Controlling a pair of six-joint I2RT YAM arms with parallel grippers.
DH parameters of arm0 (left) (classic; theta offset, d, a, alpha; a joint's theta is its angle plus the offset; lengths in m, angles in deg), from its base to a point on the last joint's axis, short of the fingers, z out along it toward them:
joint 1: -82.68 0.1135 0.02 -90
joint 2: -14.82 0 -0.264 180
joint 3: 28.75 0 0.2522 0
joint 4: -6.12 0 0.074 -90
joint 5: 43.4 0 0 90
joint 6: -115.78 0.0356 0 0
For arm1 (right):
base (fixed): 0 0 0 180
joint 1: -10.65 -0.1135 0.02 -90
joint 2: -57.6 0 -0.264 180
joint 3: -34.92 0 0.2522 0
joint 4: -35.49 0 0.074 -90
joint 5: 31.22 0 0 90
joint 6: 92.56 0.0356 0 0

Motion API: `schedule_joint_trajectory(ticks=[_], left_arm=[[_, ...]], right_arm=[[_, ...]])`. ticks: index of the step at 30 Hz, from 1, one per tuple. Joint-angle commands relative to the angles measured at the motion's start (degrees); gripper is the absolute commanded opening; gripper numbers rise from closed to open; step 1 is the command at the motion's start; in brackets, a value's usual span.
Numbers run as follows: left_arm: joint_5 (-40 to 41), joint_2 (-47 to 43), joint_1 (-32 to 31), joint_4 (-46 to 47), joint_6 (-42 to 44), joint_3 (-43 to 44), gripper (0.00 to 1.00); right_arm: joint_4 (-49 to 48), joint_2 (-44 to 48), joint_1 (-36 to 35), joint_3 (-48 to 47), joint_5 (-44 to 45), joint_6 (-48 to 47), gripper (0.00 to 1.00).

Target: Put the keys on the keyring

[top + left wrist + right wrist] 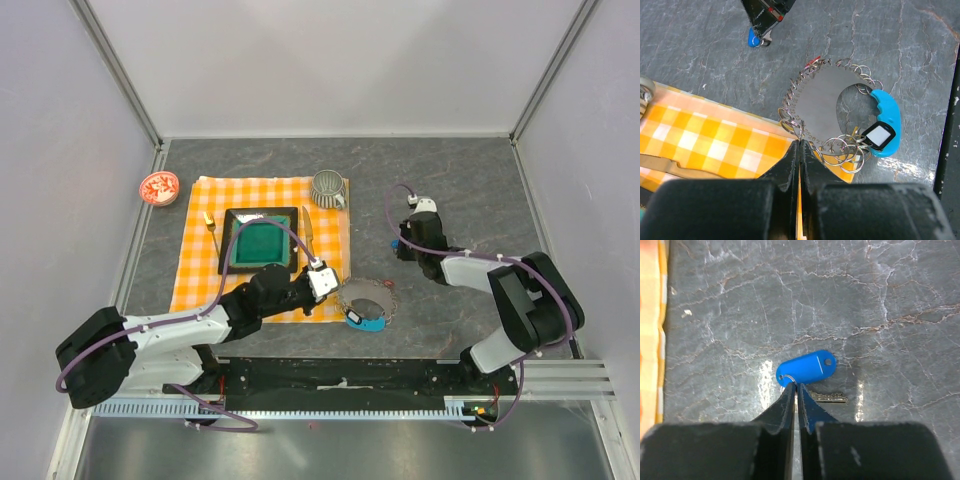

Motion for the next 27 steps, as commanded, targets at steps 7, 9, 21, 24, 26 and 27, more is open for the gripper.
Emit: schedule_joint_trajectory(ticks=[7,9,21,24,26,27], left_arm=[[0.9,-1.7,0.3,3.9,0.6,0.0,0.02],[0.9,-1.8,0.2,3.7,0.5,0.0,0.02],[0.6,-2.2,0.3,3.3,0.3,0.0,0.02],[0.6,-2.2,0.3,3.2,0.2,0.1,0.02],[0.6,-2.4,0.3,3.1,0.4,0.1,0.02],[0.6,-2.4,0.3,3.0,0.3,0.1,0.02]], right_arm=[[12.8,7.9,-0.4,-5.3,-5.4,-2.2,0.35],[18.4,8.4,-0.2,-10.3,-5.2,-5.2,0.38],[40.2,-10.0,5.8,-33.0,-21.2,-19.1,0.39],[43.4,-14.2,7.0,-36.1,-24.7,-22.5,0.37],[45.4,-16.2,7.2,-38.0,-25.3,-23.6,0.37],[46.0,-17.7,7.3,-38.5,-25.5,-24.5,0.37]])
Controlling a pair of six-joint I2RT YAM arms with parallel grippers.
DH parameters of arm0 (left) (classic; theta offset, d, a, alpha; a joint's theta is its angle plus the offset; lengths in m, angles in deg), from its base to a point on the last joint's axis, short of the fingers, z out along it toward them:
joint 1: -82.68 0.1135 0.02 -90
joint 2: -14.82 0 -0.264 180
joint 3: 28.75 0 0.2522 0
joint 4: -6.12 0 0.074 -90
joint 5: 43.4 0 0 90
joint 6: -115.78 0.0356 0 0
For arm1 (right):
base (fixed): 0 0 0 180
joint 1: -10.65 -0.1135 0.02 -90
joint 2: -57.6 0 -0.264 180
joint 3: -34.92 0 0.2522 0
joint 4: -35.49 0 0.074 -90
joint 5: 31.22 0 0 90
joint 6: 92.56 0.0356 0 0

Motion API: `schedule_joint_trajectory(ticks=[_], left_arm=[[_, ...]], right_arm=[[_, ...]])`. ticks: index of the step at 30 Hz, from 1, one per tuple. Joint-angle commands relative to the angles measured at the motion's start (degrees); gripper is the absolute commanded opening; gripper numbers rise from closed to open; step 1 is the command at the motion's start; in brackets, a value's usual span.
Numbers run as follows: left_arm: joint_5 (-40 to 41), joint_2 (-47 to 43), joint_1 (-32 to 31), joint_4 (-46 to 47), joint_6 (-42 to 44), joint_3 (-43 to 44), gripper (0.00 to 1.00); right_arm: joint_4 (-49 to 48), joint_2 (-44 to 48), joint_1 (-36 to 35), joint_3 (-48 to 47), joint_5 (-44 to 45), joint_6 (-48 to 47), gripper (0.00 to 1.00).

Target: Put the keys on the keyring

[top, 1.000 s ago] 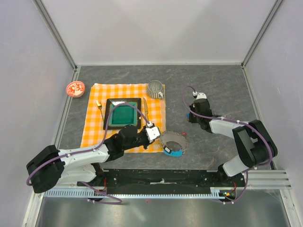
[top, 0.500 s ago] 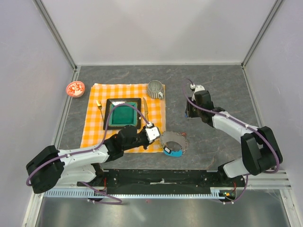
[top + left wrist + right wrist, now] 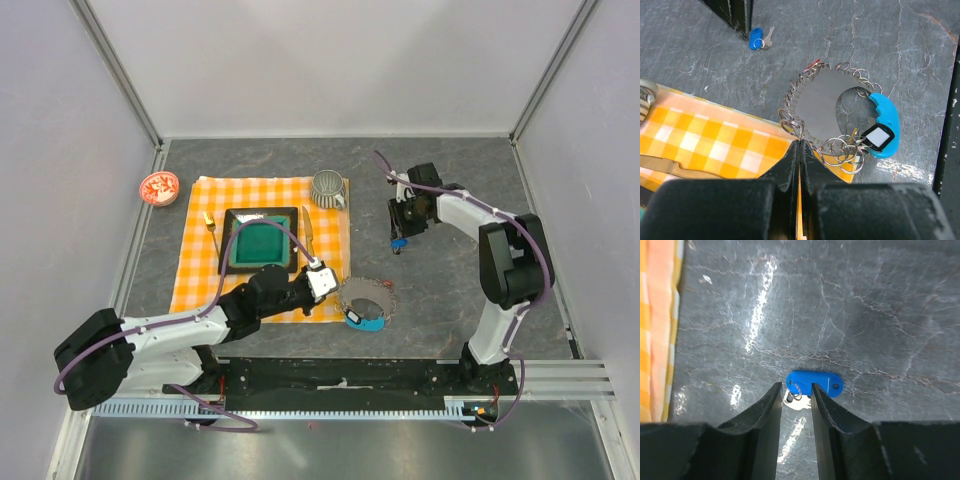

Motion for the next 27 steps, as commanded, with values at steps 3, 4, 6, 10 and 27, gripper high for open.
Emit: schedule_joint_trajectory(ticks=[3,4,6,10,27], left_arm=[[0.6,-1.6,0.2,2.8,0.4,0.4,0.02],[0.5,-1.7,0.3,2.8,0.4,0.4,0.02],[0.5,-1.6,0.3,2.8,0.3,0.5,0.02],[0.5,-1.4,0.3,2.8,0.3,0.5,0.02],[0.1,-1.5,0.3,2.6,0.2,0.6,0.02]], right_arm=[[7.2,-5.5,0.9,-6.3,-5.9,-6.0,0.36],[7.7,-6.0,1.2,-6.5,-6.6,-6.3,0.36],[8.0,-7.5,1.3,-7.4,-6.7,-6.8,0.35],[9.7,-9.1,1.3,-8.6,-7.7,-7.4,0.33],[14.4,-8.4,2.0,-9.7,-8.3,-9.0,0.32]])
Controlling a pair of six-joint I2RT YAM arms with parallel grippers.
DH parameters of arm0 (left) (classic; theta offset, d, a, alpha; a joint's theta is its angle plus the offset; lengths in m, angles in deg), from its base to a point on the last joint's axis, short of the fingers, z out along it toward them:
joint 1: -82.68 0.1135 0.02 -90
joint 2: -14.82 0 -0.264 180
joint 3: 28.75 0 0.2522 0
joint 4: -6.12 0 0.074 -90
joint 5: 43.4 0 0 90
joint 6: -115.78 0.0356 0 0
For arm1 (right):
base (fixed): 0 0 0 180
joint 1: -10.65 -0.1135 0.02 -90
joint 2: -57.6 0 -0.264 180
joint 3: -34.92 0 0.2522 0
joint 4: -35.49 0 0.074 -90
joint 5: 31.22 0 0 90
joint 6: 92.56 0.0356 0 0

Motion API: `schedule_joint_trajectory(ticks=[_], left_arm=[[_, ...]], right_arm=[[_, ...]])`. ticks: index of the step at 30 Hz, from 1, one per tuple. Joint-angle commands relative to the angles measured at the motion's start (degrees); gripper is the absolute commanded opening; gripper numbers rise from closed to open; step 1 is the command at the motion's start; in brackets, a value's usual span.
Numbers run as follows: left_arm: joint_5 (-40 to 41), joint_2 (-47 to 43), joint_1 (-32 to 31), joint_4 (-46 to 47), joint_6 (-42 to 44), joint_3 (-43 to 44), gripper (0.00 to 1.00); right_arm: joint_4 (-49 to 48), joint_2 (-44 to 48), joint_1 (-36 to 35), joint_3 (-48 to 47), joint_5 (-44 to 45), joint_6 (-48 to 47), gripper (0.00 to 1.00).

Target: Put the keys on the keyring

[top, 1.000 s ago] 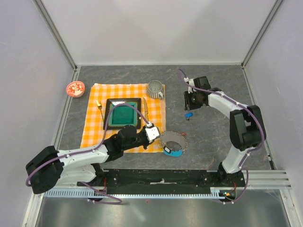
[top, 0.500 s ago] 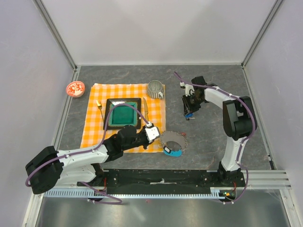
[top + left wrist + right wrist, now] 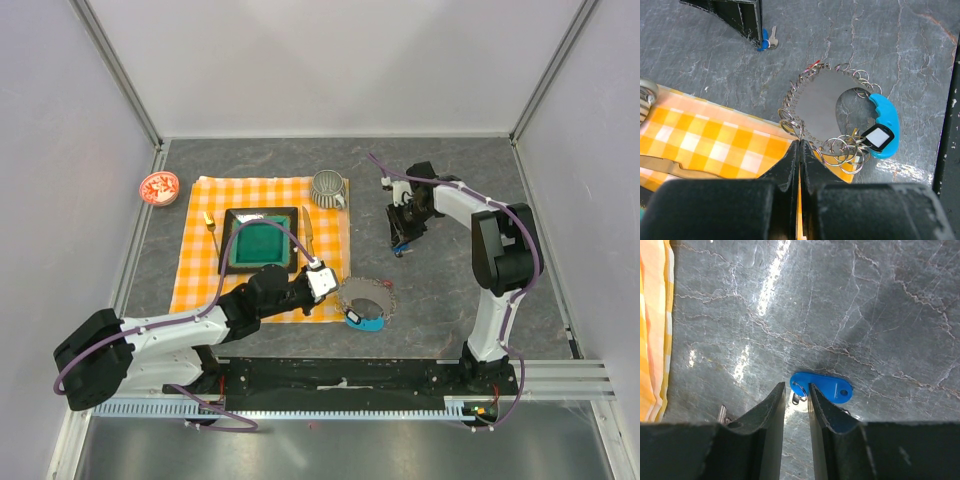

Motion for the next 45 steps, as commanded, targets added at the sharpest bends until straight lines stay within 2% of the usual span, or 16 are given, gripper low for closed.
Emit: schedule_joint_trajectory(ticks=[1,13,16,21,26,32,38,41,44,45], left_arm=[[0.1,-1.4,0.3,2.7,0.1,0.6,0.02],[0.0,-1.9,0.3,2.5,0.0,0.6,0.02],[0.0,-1.8,0.3,2.5,0.0,0.6,0.02],[0.0,-2.0,0.3,2.5,-0.1,0.5,0.02],[-0.3,-2.7,0.2,2.5,-0.2,0.6,0.02],[-0.5,-4.1,0.3,2.5,0.4,1.0,0.02],[0.1,-4.3,0.2,1.0,1.6,3.6,0.02],[-0.1,-4.6,0.1,0.5,1.8,4.7,0.02],[-0.9,-4.4,0.2,-0.6,1.8,6.5,0.02],[-1.0,-4.3,0.2,-1.1,2.0,7.8,0.02]], right_arm=[[1.8,0.2,0.3,-1.9,-1.0,-1.5,0.32],[2.0,-1.6,0.6,-2.2,-2.9,-2.4,0.29],[2.0,-1.8,0.6,-2.3,-2.9,-2.4,0.23],[1.5,1.2,0.6,-1.5,-2.1,-1.7,0.0],[-2.8,10.5,0.5,3.2,-1.9,-0.4,0.0],[-14.1,25.5,-0.8,13.5,-1.7,1.3,0.0],[-32.2,41.7,-2.2,27.3,-0.7,5.0,0.0],[-42.5,49.1,-2.6,34.9,-1.1,7.0,0.0],[-60.4,56.4,-3.0,43.9,-4.3,10.6,0.0],[-63.6,57.9,-3.0,47.8,-5.7,12.1,0.0]])
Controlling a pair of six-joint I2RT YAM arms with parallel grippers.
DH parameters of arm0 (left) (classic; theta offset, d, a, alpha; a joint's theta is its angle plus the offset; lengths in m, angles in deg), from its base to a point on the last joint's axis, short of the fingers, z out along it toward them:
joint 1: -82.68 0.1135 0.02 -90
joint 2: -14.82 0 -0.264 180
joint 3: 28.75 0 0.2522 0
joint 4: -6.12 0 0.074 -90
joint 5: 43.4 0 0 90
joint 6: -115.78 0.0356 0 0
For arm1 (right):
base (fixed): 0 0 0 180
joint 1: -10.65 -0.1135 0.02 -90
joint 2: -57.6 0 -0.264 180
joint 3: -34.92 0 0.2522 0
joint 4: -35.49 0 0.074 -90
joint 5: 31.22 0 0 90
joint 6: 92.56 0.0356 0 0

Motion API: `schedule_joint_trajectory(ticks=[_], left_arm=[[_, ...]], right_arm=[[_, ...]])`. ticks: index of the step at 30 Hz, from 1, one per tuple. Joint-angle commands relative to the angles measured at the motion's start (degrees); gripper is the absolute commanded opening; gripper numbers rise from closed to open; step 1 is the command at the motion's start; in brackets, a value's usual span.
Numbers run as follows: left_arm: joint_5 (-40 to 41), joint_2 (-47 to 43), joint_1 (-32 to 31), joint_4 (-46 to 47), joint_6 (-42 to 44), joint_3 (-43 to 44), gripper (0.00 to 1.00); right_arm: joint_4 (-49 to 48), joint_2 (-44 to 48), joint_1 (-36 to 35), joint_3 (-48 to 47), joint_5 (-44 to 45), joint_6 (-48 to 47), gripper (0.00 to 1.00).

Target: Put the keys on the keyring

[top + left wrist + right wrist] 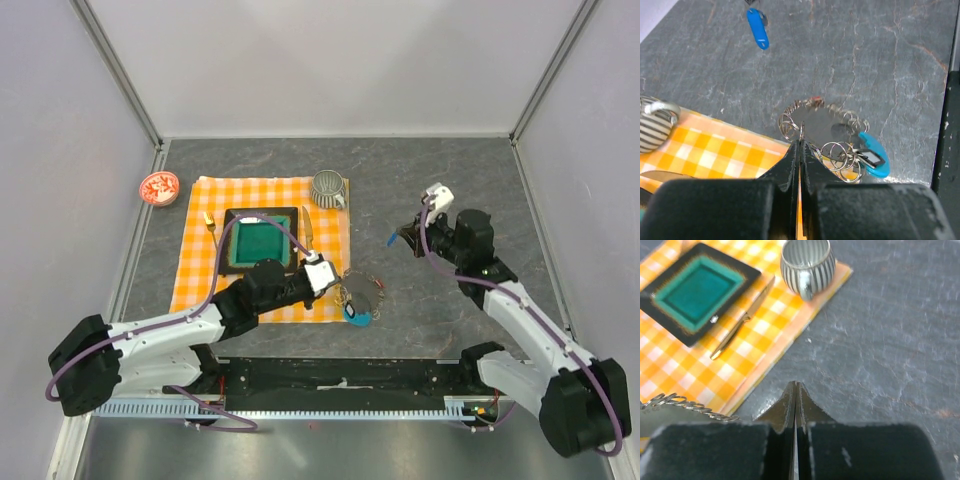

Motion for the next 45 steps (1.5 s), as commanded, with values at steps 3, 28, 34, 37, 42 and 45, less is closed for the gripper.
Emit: schedule_joint_trajectory(ticks=[3,28,34,37,42,45], left_arm=[[-1.2,-0.1,0.2,-0.5,2.6,7.7,0.02],[-10.1,3.6,0.2,-2.2,7.9,17.1,0.02],[-14.9,4.6,0.2,-2.5,10.9,17.0,0.02],[-17.7,5.5,0.2,-2.0,12.6,17.1,0.02],[-20.5,7.4,0.2,-0.8,14.1,16.9,0.02],[-22.1,8.4,0.2,1.0,14.5,16.1,0.02]], right_arm=[[-30.4,10.8,-0.4,12.5,-5.5,7.1,0.0],[-5.4,32.5,-0.4,7.7,-23.3,2.1,0.0],[5.7,30.5,-0.5,2.4,-26.1,-5.1,0.0],[9.6,29.0,-0.8,0.5,-27.7,-8.1,0.0],[16.6,26.8,-2.5,-1.8,-28.0,-13.4,0.0],[21.9,25.7,-4.0,-3.2,-28.1,-16.7,0.0]])
